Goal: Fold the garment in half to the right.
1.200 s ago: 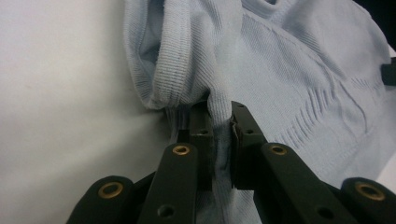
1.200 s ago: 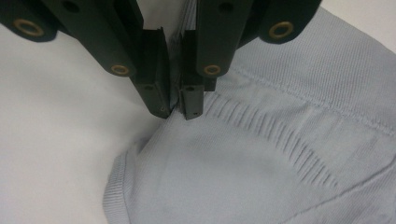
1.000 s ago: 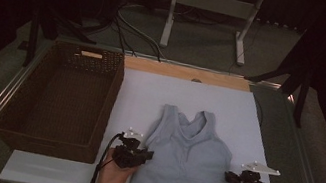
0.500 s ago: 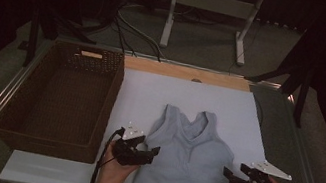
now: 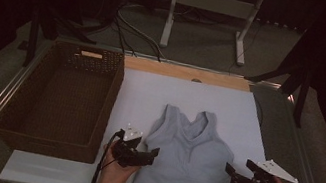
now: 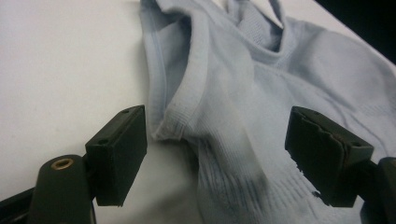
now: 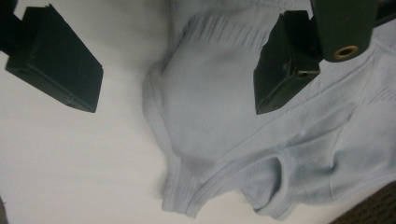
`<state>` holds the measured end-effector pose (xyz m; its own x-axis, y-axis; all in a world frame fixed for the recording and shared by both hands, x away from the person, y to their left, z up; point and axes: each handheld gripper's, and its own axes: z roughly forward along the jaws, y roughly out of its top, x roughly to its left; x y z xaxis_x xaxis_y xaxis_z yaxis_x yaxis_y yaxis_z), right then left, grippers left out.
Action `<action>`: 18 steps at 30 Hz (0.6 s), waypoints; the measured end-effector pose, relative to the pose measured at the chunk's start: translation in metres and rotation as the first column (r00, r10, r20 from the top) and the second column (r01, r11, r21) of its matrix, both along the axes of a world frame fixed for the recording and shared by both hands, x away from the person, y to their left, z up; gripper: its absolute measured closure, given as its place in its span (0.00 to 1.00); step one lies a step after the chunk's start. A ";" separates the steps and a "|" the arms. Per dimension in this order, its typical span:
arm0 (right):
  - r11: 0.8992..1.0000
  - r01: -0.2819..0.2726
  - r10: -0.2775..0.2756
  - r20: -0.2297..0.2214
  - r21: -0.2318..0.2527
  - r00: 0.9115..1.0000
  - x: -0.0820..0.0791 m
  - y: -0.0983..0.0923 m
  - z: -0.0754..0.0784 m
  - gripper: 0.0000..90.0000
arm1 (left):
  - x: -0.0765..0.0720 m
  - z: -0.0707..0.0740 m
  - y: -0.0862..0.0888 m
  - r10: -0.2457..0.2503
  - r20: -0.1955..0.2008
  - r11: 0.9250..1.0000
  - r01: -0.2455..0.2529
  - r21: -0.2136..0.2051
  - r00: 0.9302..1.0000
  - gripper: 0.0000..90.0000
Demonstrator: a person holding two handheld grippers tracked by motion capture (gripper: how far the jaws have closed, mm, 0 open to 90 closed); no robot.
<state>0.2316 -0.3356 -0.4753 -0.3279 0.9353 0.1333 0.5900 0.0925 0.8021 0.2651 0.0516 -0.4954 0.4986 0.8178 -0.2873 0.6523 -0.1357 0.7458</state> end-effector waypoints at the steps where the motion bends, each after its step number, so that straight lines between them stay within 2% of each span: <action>1: 1.000 0.003 -0.003 0.004 0.003 1.000 0.000 0.000 0.000 0.18 | 0.000 -0.001 -0.001 -0.001 -0.008 1.000 0.001 0.001 1.000 0.26; 6: 1.000 0.000 0.000 0.013 -0.009 1.000 -0.001 0.001 0.001 0.18 | 0.000 -0.005 -0.004 -0.012 -0.026 1.000 0.012 0.008 1.000 0.26; 8: 1.000 0.002 -0.001 0.017 -0.010 1.000 -0.001 0.002 0.001 0.19 | 0.002 -0.011 -0.007 -0.006 -0.058 1.000 0.007 0.014 0.998 0.26; 12: 1.000 0.001 -0.001 0.026 -0.013 1.000 -0.001 0.002 0.002 0.19 | 0.005 -0.015 -0.009 -0.013 -0.086 1.000 0.015 0.018 0.996 0.26; 13: 1.000 0.001 0.000 0.027 -0.013 1.000 -0.001 0.002 0.002 0.19 | 0.007 -0.015 -0.009 -0.007 -0.091 1.000 0.008 0.006 0.996 0.35; 14: 1.000 -0.001 0.001 0.026 -0.013 1.000 -0.001 0.002 0.002 0.19 | 0.008 -0.014 -0.006 -0.011 -0.097 1.000 0.009 -0.023 0.995 0.49; 15: 1.000 -0.001 0.001 0.026 -0.013 1.000 -0.001 0.002 0.002 0.19 | 0.008 -0.014 -0.006 -0.011 -0.097 1.000 0.009 -0.023 0.995 0.61; 16: 1.000 -0.003 0.003 0.024 -0.016 1.000 -0.001 0.003 0.002 0.19 | 0.010 -0.012 -0.003 -0.007 -0.098 0.999 0.002 -0.054 0.995 0.69; 18: 1.000 -0.005 0.006 0.024 -0.015 1.000 -0.001 0.003 0.002 0.19 | 0.010 -0.009 -0.002 -0.012 -0.102 0.998 0.005 -0.066 0.995 0.82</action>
<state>0.2302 -0.3323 -0.4737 -0.3360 0.9353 0.1114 0.5704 0.1079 0.8143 0.2746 0.0500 -0.5047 0.4708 0.7915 -0.3897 0.7247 -0.0951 0.6824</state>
